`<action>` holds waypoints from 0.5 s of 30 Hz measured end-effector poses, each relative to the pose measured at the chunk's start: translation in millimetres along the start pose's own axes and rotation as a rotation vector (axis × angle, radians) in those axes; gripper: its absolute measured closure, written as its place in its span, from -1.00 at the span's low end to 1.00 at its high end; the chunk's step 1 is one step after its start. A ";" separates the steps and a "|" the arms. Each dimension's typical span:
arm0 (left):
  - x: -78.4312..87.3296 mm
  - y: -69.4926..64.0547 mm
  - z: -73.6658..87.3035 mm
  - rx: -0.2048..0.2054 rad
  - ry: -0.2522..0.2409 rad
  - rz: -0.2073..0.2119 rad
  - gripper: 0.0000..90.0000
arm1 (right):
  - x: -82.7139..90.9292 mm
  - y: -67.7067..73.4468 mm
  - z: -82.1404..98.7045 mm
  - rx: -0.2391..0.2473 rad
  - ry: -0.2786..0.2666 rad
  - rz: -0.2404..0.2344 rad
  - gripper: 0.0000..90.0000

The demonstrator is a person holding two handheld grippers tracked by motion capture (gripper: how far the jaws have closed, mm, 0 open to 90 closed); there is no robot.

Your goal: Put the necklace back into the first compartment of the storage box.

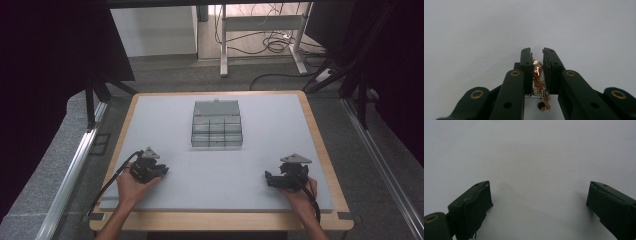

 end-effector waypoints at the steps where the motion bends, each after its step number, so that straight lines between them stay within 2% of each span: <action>1: 4.7 0.5 -2.0 0.012 -0.024 0.012 0.77 | 0.0 0.0 0.0 0.001 0.000 -0.001 -0.87; 10: 23.5 1.2 -9.5 0.053 -0.096 0.054 0.77 | 0.0 -0.1 0.0 0.002 0.000 -0.001 -0.87; 15: 40.6 -1.5 -17.2 0.062 -0.162 0.079 0.77 | 0.1 -0.3 0.0 0.003 0.000 -0.002 -0.87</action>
Point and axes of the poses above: each handheld gripper's, and its own axes: x roughly backward along the jaws, z roughly out of its underside, y roughly to its left, the point moved 8 cm from there along -x, roughly forward along the jaws, and after that the axes turned 1 degree about z, right-handed, at the moved point
